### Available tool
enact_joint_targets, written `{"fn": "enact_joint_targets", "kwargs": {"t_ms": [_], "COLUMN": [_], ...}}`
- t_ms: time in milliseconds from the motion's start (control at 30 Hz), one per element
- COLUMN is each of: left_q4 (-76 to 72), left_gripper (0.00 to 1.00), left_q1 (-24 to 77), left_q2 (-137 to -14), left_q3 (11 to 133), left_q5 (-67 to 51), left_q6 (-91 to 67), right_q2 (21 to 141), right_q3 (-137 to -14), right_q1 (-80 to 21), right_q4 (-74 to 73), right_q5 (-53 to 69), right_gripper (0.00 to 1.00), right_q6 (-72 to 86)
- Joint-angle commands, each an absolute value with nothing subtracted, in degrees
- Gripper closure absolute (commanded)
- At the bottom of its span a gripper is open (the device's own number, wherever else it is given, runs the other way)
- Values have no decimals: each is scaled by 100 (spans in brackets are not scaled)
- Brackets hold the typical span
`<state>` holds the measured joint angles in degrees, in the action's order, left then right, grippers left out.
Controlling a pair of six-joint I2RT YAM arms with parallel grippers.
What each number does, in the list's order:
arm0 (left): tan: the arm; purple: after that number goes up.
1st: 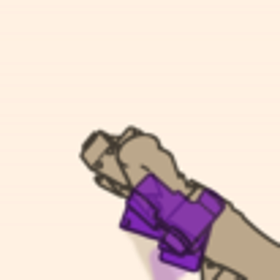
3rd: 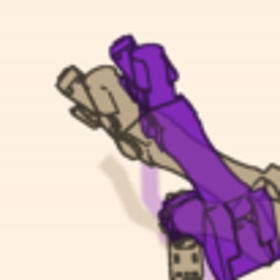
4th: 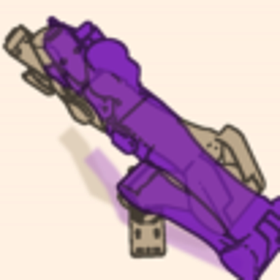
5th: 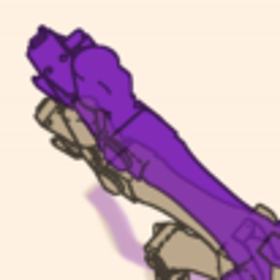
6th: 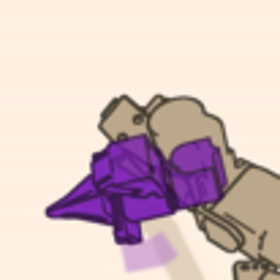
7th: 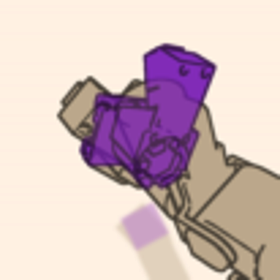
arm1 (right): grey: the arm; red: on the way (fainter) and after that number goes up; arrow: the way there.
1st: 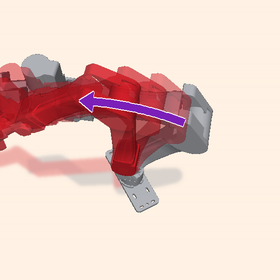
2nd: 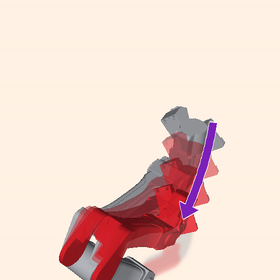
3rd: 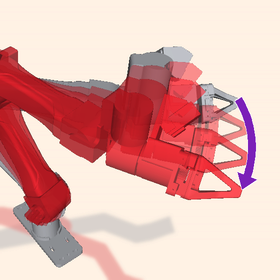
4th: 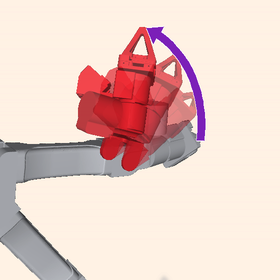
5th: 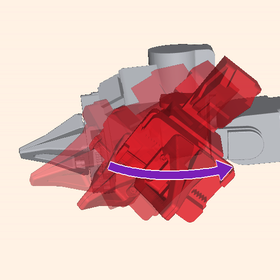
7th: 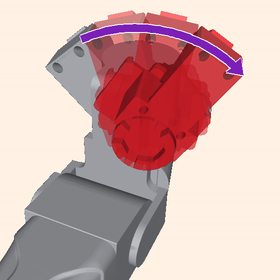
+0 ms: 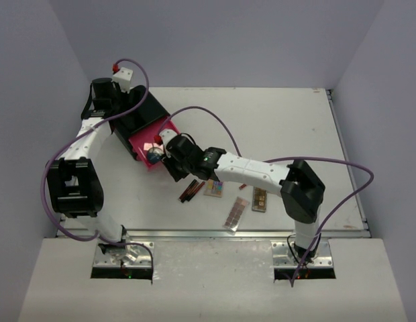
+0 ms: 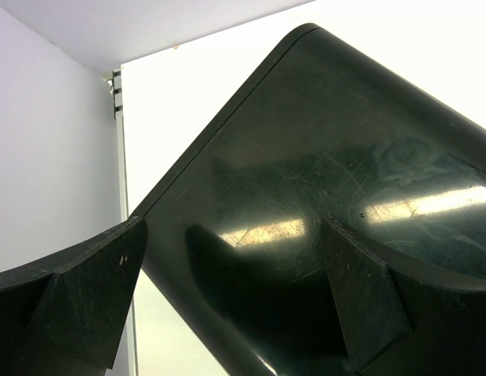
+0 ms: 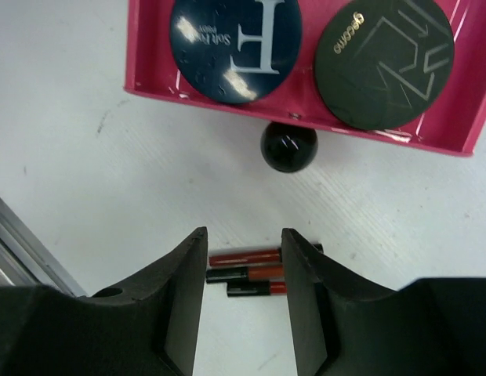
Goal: Organize the makeup
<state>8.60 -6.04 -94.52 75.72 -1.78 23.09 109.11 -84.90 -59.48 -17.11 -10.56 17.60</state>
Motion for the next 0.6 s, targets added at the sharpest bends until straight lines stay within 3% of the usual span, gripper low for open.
{"fn": "enact_joint_targets", "kwargs": {"t_ms": [0, 100, 300, 567], "left_q4": [1373, 1342, 1284, 1213], "left_gripper": [8, 8, 8, 8], "left_q1": [-658, -659, -659, -659], "left_q2": [-9668, -9659, -9624, -9619], "left_q3": [7421, 7377, 7322, 7229], "left_q5": [-246, -232, -220, -237], "left_q6": [2432, 2455, 2522, 2575], "right_q2": [11152, 11524, 11680, 11942], "right_q3": [-8690, -8967, -9000, -9063], "right_q1": [-6002, -5997, -6003, -5994], "right_q4": [-1124, -1195, -1039, -324], "right_q5": [-1294, -1487, -1961, -1828], "right_gripper": [54, 47, 47, 61], "right_q6": [1976, 1931, 1854, 1685]}}
